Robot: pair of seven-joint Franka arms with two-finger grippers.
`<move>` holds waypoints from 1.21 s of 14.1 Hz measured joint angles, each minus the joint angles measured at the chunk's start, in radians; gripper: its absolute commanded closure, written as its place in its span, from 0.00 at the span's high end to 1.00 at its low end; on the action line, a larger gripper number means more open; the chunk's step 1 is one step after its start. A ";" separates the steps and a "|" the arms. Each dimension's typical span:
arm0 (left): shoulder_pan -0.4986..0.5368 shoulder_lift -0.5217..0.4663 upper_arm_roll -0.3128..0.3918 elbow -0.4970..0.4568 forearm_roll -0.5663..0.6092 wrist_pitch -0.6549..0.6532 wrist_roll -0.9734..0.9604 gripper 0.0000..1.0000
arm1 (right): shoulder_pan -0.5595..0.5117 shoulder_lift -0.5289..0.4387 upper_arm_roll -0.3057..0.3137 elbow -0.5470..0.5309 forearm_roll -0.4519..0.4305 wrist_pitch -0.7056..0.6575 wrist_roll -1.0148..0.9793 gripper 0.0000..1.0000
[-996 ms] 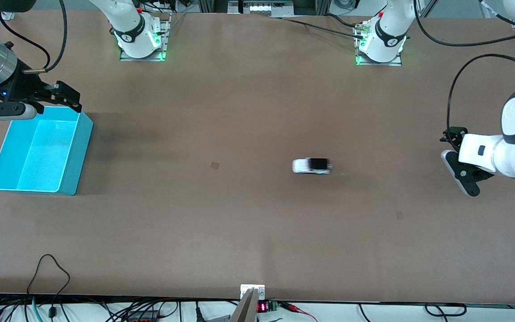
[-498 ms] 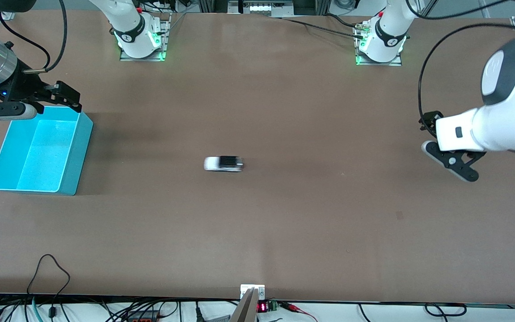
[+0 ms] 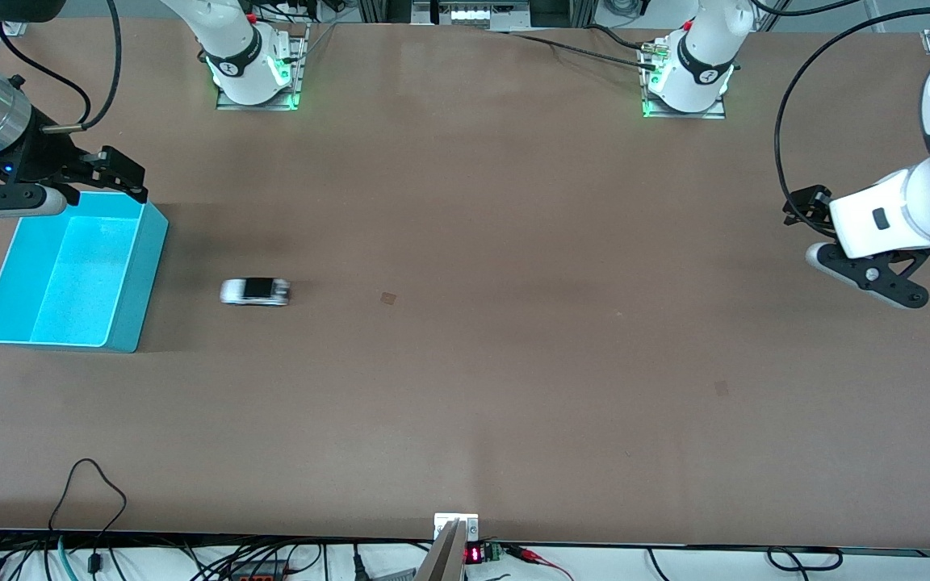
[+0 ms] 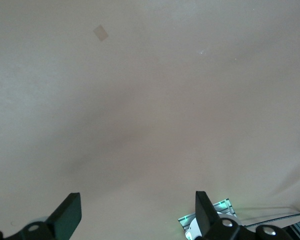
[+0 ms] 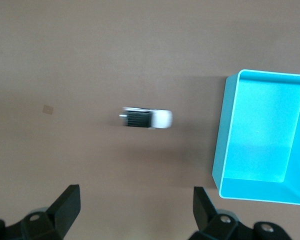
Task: Wind and store white jeep toy
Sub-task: 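Reach the right gripper to the jeep while the left gripper withdraws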
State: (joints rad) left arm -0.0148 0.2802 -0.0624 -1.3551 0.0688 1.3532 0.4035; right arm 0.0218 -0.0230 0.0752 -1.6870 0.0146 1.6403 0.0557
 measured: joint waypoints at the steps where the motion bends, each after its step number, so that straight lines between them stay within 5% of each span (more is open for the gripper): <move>1: 0.000 0.000 0.000 0.000 -0.001 0.000 -0.001 1.00 | 0.000 0.000 0.000 0.000 0.000 0.000 0.000 1.00; 12: -0.018 -0.066 0.038 -0.061 -0.001 0.091 -0.057 1.00 | -0.005 0.017 -0.011 -0.015 0.000 -0.010 -0.028 1.00; 17: -0.022 -0.228 0.065 -0.242 -0.030 0.226 -0.280 1.00 | -0.018 0.087 -0.021 -0.017 -0.005 -0.011 -0.460 1.00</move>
State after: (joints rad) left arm -0.0371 0.0521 0.0025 -1.5968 0.0384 1.5788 0.1239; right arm 0.0039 0.0645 0.0542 -1.7041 0.0096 1.6296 -0.4047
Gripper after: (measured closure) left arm 0.000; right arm 0.000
